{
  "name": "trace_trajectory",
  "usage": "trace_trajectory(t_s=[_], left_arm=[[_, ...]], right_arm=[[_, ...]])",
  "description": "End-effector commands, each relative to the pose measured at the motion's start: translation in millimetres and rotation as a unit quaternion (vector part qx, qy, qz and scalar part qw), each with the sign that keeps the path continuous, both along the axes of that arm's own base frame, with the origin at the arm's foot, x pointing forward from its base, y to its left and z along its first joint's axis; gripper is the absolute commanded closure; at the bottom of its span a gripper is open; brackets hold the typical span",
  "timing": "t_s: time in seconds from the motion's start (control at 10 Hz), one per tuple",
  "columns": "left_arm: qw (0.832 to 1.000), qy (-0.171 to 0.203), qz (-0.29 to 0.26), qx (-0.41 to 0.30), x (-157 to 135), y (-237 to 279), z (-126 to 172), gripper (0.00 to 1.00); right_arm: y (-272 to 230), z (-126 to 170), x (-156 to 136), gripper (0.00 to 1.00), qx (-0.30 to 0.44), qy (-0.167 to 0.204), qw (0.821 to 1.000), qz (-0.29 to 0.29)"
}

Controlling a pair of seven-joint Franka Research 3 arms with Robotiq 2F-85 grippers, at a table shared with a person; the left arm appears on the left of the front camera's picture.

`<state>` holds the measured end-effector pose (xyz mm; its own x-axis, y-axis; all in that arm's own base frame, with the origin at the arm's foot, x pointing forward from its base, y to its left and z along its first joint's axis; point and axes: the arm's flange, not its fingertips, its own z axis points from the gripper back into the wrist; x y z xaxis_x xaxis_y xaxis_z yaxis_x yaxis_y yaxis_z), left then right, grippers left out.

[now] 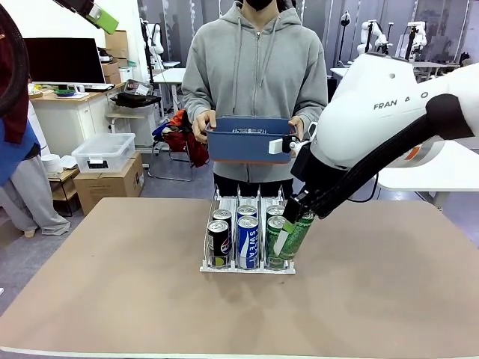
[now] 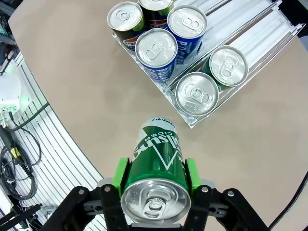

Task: Fill the beverage cans into the dispenser.
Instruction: Place the picked Sprite in the line of the Automatic Can Dispenser with the same cans.

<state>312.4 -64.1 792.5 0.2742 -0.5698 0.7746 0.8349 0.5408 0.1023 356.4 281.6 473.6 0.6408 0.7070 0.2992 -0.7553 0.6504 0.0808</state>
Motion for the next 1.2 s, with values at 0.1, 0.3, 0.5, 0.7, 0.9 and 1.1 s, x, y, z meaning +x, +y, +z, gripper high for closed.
trace_trajectory(t_s=[0.1,0.3,0.5,0.7,0.9,1.1], left_arm=[[1.000,-0.001,0.004,0.001,-0.1,0.6,-0.3,0.00],[1.000,-0.001,0.004,0.001,-0.1,0.6,-0.3,0.00],[1.000,-0.001,0.004,0.001,-0.1,0.6,-0.3,0.00],[1.000,-0.001,0.004,0.001,-0.1,0.6,-0.3,0.00],[1.000,-0.001,0.004,0.001,-0.1,0.6,-0.3,0.00],[1.000,-0.001,0.004,0.001,-0.1,0.6,-0.3,0.00]], right_arm=[[-2.2,3.1,-0.8,0.42,0.004,0.003,1.000,-0.003],[-2.2,3.1,-0.8,0.42,0.004,0.003,1.000,-0.003],[2.1,-6.5,6.2,0.42,0.004,-0.026,1.000,-0.012],[7.2,-12.1,16.4,0.42,0.003,-0.019,1.000,-0.017],[10.6,-15.1,24.5,0.42,0.003,-0.016,1.000,-0.022],[13.3,-16.4,34.3,0.42,0.007,-0.031,0.999,-0.038]])
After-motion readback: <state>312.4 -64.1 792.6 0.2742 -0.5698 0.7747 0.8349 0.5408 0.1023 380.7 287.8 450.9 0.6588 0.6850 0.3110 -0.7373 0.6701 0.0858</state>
